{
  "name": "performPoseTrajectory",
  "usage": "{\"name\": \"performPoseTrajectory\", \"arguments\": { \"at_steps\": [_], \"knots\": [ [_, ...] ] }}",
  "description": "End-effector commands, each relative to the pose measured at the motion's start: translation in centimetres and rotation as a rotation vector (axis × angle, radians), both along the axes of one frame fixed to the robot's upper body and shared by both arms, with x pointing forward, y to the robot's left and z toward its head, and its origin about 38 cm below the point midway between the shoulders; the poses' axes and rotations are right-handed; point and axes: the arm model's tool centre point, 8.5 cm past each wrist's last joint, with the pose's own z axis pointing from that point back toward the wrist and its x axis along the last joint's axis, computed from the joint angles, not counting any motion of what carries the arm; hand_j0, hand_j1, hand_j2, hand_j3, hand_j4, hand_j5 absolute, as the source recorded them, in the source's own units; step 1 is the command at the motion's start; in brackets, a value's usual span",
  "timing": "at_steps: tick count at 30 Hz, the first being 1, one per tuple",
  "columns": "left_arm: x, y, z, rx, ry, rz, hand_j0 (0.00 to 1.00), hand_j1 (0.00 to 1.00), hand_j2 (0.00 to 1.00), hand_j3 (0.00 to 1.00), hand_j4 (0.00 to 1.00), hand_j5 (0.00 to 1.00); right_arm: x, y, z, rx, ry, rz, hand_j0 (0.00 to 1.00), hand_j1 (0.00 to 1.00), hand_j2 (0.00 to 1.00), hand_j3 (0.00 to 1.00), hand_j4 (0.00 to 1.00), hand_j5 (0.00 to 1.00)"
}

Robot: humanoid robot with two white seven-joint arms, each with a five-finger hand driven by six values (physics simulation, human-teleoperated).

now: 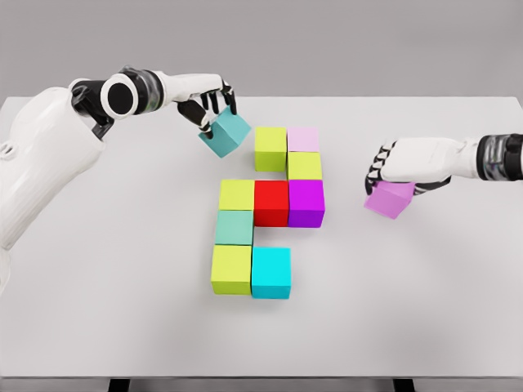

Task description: Assemble the squares on the desktop into the number 2

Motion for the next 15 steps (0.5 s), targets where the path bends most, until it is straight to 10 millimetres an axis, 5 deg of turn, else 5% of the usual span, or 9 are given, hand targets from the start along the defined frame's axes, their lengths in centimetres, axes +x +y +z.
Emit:
{"name": "performPoseTrajectory", "arguments": {
  "at_steps": [1,9,15],
  "knots": [
    [0.1,0.1,0.0,0.0,0.004,0.013,0.53,0.53,0.53,0.53,0.53,0.53,-1.1,0.5,1.0,0.005,-0.013,0.034,0.55,0.55,0.55,0.55,0.55,0.55],
    [0.1,0.3,-0.2,0.0,0.011,0.028,0.58,0.58,0.58,0.58,0.58,0.58,-5.2,2.9,0.3,0.001,0.006,0.165,0.56,0.56,0.56,0.56,0.56,0.56],
    [0.1,0.2,-0.2,-0.006,0.015,0.028,0.73,0.73,0.73,0.73,0.73,0.73,-5.7,3.5,-0.8,-0.005,0.038,0.186,0.56,0.56,0.56,0.56,0.56,0.56]
  ]
}}
